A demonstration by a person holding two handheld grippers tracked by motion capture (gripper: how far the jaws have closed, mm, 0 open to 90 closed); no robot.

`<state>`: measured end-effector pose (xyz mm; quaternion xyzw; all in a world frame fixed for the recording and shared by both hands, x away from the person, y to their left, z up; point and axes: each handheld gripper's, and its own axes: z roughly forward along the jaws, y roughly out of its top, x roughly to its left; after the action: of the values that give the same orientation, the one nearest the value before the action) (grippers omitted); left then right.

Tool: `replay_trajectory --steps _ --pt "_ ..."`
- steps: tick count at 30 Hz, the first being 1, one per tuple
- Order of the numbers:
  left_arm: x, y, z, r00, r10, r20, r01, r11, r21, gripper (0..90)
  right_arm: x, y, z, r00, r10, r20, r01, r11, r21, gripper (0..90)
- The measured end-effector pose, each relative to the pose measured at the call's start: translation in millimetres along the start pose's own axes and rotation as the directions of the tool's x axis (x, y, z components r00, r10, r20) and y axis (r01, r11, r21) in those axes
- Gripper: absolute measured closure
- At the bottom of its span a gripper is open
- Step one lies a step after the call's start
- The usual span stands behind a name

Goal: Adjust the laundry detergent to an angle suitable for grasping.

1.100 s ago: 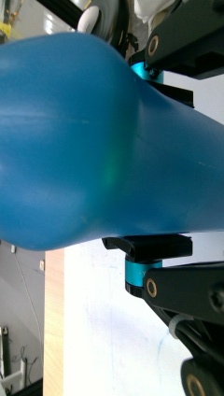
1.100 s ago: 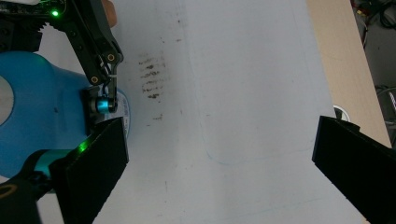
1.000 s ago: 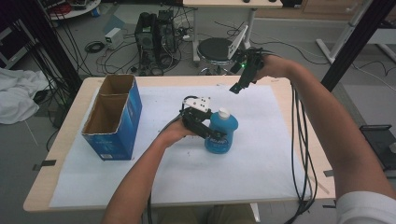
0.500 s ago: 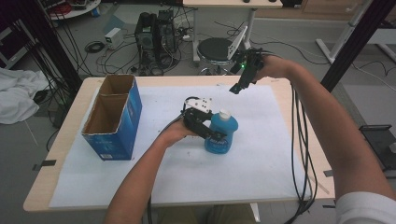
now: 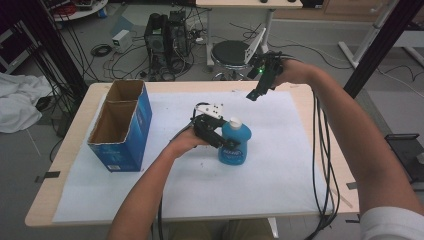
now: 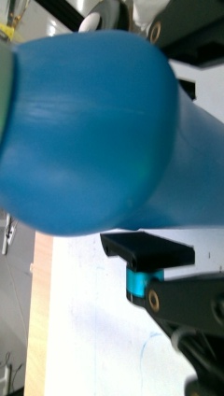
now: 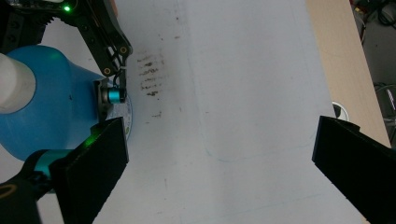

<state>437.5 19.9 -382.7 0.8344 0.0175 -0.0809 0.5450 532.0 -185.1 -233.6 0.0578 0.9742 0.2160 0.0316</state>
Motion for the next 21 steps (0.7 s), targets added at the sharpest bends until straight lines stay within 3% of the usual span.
replay_trajectory --steps 3,10,13,14,15,18,19,21 --pt "0.7 -0.9 -0.7 0.9999 -0.012 0.003 0.012 0.9998 0.016 30.5 1.0 -0.7 -0.1 1.0000 -0.002 0.000 0.002 1.000 0.001 2.6" --pt "-1.6 -1.9 -12.5 0.9994 -0.033 -0.015 0.033 0.9993 0.017 30.4 2.1 -1.7 -2.3 1.0000 0.007 0.006 -0.007 1.000 0.005 2.6" --pt "-2.4 -2.1 -14.0 0.9993 -0.030 -0.019 0.031 0.9992 0.025 30.4 2.4 -1.8 -3.1 0.9999 0.007 0.007 -0.007 1.000 0.006 2.6" --pt "-1.4 -2.1 -16.7 0.9997 -0.012 -0.022 0.013 0.9987 0.048 30.4 2.4 -1.9 -3.3 0.9999 0.005 0.010 -0.005 1.000 0.003 2.5" --pt "-3.5 -2.2 -17.9 0.9989 -0.041 -0.022 0.042 0.9989 0.020 30.4 2.3 -1.9 -3.4 1.0000 0.002 0.009 -0.002 1.000 0.000 2.6" --pt "-4.6 -2.3 -22.6 0.9985 -0.049 -0.025 0.050 0.9987 0.012 30.4 3.1 -2.3 -4.3 0.9999 0.009 0.011 -0.009 1.000 0.006 2.6" --pt "-3.0 -2.4 -24.6 0.9995 -0.019 -0.027 0.020 0.9993 0.033 30.4 3.2 -2.6 -4.6 0.9999 0.010 0.014 -0.010 1.000 0.007 2.6" --pt "-2.4 -2.5 -26.4 0.9996 -0.010 -0.028 0.011 0.9989 0.046 30.4 2.6 -2.7 -4.4 0.9999 0.000 0.012 0.000 1.000 0.002 2.6"
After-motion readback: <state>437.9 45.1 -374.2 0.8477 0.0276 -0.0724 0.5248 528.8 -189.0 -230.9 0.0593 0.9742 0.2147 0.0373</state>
